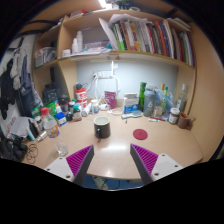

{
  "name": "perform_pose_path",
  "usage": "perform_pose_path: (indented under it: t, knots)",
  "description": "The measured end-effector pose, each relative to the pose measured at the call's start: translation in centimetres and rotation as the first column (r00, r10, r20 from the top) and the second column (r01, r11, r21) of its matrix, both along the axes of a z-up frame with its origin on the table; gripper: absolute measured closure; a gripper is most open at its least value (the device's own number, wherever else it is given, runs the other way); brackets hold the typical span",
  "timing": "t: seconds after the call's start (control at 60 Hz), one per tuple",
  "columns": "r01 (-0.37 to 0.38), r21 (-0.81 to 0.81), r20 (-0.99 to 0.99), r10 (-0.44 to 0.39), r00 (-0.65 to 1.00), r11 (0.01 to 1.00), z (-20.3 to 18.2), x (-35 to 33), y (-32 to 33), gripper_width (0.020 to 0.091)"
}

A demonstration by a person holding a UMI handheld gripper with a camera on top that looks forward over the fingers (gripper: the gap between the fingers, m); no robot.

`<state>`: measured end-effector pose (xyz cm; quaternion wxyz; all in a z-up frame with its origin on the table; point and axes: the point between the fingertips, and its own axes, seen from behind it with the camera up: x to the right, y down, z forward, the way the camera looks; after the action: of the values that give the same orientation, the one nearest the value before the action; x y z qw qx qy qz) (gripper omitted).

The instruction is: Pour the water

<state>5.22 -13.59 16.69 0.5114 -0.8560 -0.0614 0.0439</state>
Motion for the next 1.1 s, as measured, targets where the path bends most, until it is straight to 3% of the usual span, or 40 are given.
perform_pose_path:
  t: [0.167, 0.483, 0.783, 0.817, 0.833, 0.883, 1.1]
  knots:
    - [-0.082, 0.105, -0.01, 0.083, 0.996, 0.991, -0.3, -5.6, -2.3, 0.0269]
    - [-0.276, 0.155, -0.055, 0.287, 0.956, 0.949, -6.7, -22.9, -0.5, 0.0272]
    - [-0.254, 0.235, -0.076, 0.279, 0.957, 0.938, -9.4, -29.5, 9.0, 0.0281]
    - [-0.25, 0.247, -0.063, 0.273, 0.96, 0.936, -9.5, -29.7, 10.0, 0.0298]
    - [-0.252, 0.25, -0.056, 0.274, 0.96, 0.935, -9.6, -29.8, 10.5, 0.0346]
    - [-0.275, 0.239, -0.049, 0.294, 0.955, 0.931, -10.4, -30.6, 11.3, 0.0587]
    - [-0.282, 0.194, -0.068, 0.299, 0.952, 0.94, -11.0, -31.3, 12.1, 0.067]
